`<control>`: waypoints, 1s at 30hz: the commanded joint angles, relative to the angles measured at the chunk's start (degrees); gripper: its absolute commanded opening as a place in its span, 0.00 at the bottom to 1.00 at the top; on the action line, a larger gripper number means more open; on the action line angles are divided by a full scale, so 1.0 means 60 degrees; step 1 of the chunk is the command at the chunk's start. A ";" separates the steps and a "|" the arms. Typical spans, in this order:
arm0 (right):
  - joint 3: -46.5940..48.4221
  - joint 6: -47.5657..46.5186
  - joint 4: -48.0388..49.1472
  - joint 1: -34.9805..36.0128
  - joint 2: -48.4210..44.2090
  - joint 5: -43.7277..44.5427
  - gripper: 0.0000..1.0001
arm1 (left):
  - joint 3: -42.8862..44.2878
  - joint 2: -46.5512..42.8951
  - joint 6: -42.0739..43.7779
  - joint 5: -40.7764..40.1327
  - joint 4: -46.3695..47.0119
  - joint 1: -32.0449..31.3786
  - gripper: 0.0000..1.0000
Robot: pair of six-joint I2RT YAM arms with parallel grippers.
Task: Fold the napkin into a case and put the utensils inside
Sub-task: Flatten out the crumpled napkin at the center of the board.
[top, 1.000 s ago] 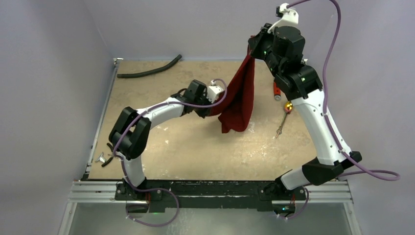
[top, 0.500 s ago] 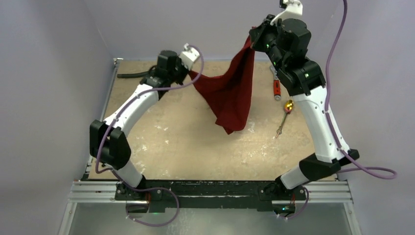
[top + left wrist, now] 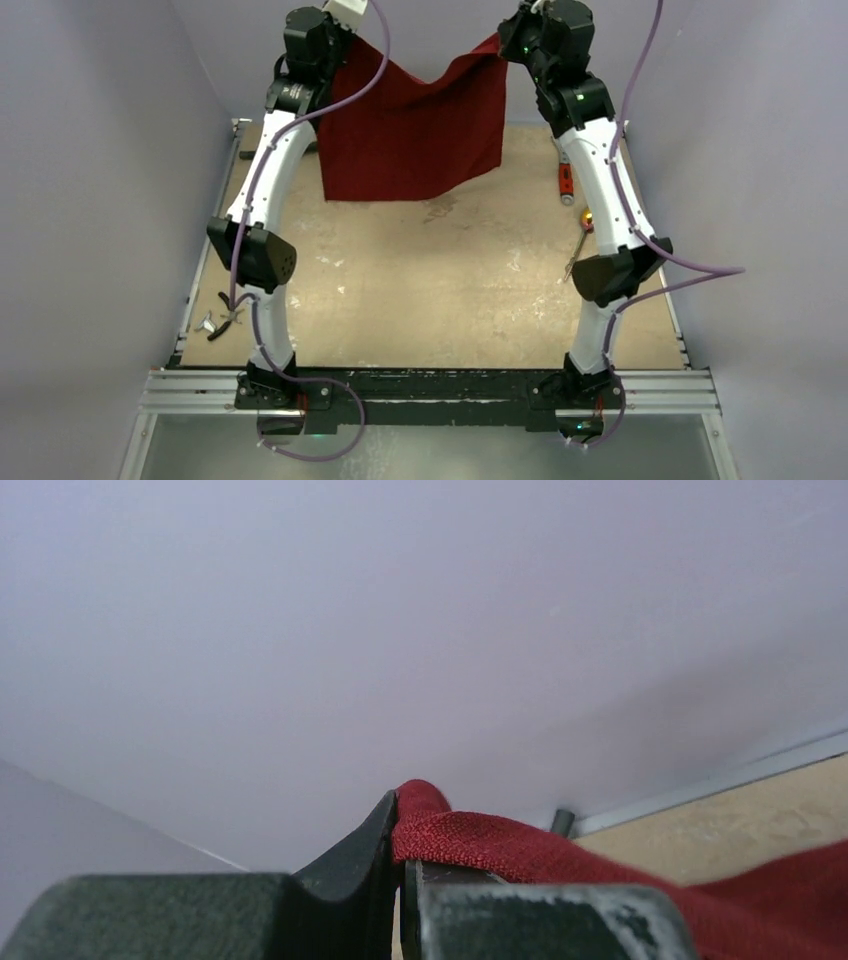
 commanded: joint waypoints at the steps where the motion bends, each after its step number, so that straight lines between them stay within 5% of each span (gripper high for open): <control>1: -0.0655 -0.0144 0.1349 0.0070 -0.1870 -0.0299 0.00 | -0.1078 -0.1867 0.1190 0.0148 0.1887 -0.0052 0.00; 7: -0.4230 -0.0057 0.1167 0.0070 -0.4034 0.0039 0.00 | -0.5300 -0.5016 0.2244 0.1878 0.1418 -0.0049 0.00; 14: -1.0670 0.1385 -0.0023 0.0121 -0.6836 -0.0334 0.01 | -1.0228 -0.8051 0.3876 0.4771 -0.3701 -0.0085 0.00; 18: -1.3262 0.2090 -0.0953 0.0140 -0.7756 -0.1071 0.16 | -1.2365 -0.8607 0.4273 0.5559 -0.5607 -0.0136 0.03; 19: -1.3620 0.2197 -0.1077 0.0143 -0.7916 -0.1321 0.25 | -1.2724 -0.8649 0.4371 0.5735 -0.5992 -0.0136 0.14; 21: -1.3980 0.2375 -0.1436 0.0170 -0.8266 -0.1651 0.30 | -1.3271 -0.8720 0.4541 0.6094 -0.6503 -0.0136 0.19; 26: -1.3874 0.2549 -0.2543 0.0339 -0.8917 -0.2215 0.39 | -1.3890 -0.8930 0.4783 0.6062 -0.6519 -0.0143 0.02; 30: -1.3825 0.2424 -0.3283 0.0406 -0.9063 -0.2231 0.52 | -1.3840 -0.8899 0.5144 0.5963 -0.6721 -0.0136 0.00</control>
